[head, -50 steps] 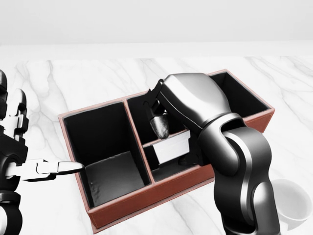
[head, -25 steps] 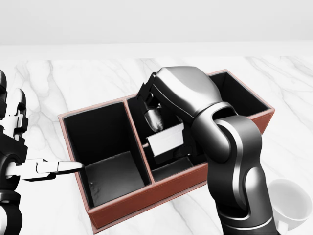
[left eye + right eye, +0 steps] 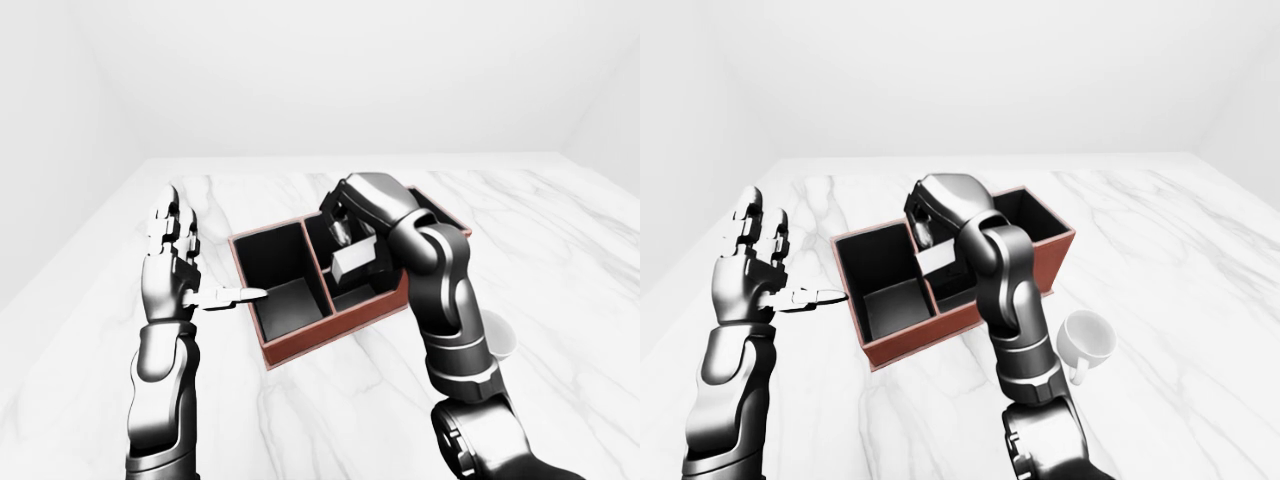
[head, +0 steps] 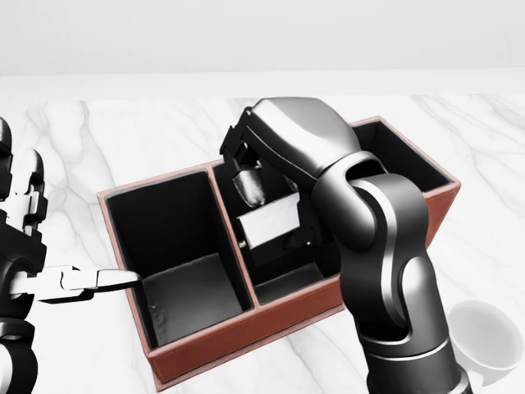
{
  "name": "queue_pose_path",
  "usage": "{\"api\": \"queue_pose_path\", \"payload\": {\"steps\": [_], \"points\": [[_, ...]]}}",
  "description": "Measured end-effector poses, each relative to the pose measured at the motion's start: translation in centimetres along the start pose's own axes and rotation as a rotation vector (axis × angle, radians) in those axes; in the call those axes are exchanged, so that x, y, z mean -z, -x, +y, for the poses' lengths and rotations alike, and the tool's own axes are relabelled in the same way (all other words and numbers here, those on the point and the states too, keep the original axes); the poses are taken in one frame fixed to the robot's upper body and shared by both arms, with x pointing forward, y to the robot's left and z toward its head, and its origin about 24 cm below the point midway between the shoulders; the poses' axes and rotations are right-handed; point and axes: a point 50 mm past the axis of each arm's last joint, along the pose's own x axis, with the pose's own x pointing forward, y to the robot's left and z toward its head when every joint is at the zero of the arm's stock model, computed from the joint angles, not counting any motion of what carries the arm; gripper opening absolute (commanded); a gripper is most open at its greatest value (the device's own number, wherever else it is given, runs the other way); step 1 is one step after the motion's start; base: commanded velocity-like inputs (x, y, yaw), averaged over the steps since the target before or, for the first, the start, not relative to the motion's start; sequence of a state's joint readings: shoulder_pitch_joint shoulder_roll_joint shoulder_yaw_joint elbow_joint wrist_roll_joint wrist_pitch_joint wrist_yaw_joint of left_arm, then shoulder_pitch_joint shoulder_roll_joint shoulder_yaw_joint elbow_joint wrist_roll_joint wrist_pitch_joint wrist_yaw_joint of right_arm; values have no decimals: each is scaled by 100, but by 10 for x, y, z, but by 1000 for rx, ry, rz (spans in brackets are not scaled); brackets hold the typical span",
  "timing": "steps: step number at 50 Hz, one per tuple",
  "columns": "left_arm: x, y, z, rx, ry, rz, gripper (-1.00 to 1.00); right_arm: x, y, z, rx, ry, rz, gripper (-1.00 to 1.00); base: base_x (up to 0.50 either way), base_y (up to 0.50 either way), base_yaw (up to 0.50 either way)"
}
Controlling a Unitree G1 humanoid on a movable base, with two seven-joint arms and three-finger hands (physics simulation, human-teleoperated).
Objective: Pick up the book and place it in the front compartment of the caddy.
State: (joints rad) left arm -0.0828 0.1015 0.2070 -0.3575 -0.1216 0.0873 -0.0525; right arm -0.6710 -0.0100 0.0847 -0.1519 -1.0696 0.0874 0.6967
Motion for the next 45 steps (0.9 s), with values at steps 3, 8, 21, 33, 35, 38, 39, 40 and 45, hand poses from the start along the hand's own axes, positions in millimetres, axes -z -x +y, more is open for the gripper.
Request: {"api": "queue_pose_path", "payload": {"steps": [3, 8, 21, 33, 35, 38, 39, 40, 45], "points": [[0, 0, 0, 0, 0, 0, 100, 0, -2, 0, -2, -1, -1, -100, 0, 0, 0], [0, 0, 0, 0, 0, 1, 100, 0, -5, -1, -3, -3, -3, -100, 0, 0, 0], [1, 0, 0, 0, 1, 5, 100, 1, -13, -3, 3, -9, -3, -100, 0, 0, 0], [1, 0, 0, -1, 1, 3, 100, 3, -21, -5, 11, -15, 0, -100, 0, 0, 0], [1, 0, 0, -1, 1, 2, 100, 3, -22, -6, 12, -17, 2, -100, 0, 0, 0], [0, 0, 0, -1, 1, 0, 100, 4, -24, -6, 14, -19, 4, -100, 0, 0, 0], [0, 0, 0, -1, 1, 0, 100, 5, -25, -6, 15, -20, 5, -100, 0, 0, 0], [0, 0, 0, -1, 1, 0, 100, 5, -25, -6, 16, -21, 6, -100, 0, 0, 0], [0, 0, 0, -1, 1, 1, 100, 6, -28, -7, 18, -26, 8, -100, 0, 0, 0]]}}
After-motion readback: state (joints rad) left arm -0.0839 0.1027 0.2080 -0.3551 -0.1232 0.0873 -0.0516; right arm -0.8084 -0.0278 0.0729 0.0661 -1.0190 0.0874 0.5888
